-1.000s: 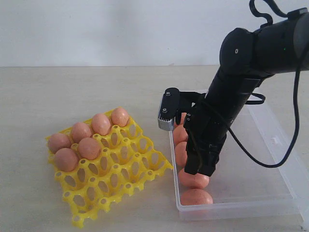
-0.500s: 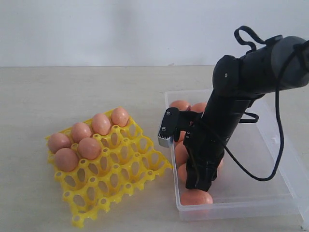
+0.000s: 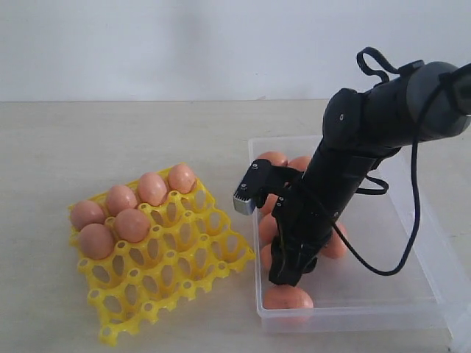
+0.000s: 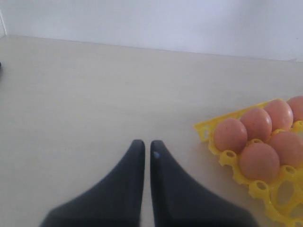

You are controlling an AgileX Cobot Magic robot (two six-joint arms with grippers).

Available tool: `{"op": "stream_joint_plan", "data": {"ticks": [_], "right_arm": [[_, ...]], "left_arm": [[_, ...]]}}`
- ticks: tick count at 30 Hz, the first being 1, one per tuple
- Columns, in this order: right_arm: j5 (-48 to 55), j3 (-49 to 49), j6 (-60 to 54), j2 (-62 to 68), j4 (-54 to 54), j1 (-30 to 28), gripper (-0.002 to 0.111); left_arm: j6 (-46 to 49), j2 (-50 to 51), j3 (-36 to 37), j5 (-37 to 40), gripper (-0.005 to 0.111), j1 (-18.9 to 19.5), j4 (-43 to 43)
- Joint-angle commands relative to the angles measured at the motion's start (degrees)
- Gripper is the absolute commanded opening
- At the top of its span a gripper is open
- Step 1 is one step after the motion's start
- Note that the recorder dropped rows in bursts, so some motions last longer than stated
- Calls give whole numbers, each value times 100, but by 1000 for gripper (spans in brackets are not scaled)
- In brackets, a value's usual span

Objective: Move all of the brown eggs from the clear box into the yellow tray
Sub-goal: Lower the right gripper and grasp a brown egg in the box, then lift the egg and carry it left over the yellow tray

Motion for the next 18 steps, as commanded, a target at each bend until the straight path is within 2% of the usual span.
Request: {"op": "stream_joint_plan", "data": {"ticks": [1, 5, 10, 18], "right_arm": [[52, 13, 744, 21, 116, -7, 0], [343, 13, 1297, 21, 104, -7, 0], [744, 13, 1415, -165, 104, -7, 0], [44, 13, 1736, -1294, -109, -7, 0]], "left_arm": [[27, -20, 15, -23, 4, 18, -12], [27, -20, 15, -23, 4, 18, -12], [27, -20, 15, -23, 4, 18, -12], [27, -20, 15, -23, 4, 18, -12]]}}
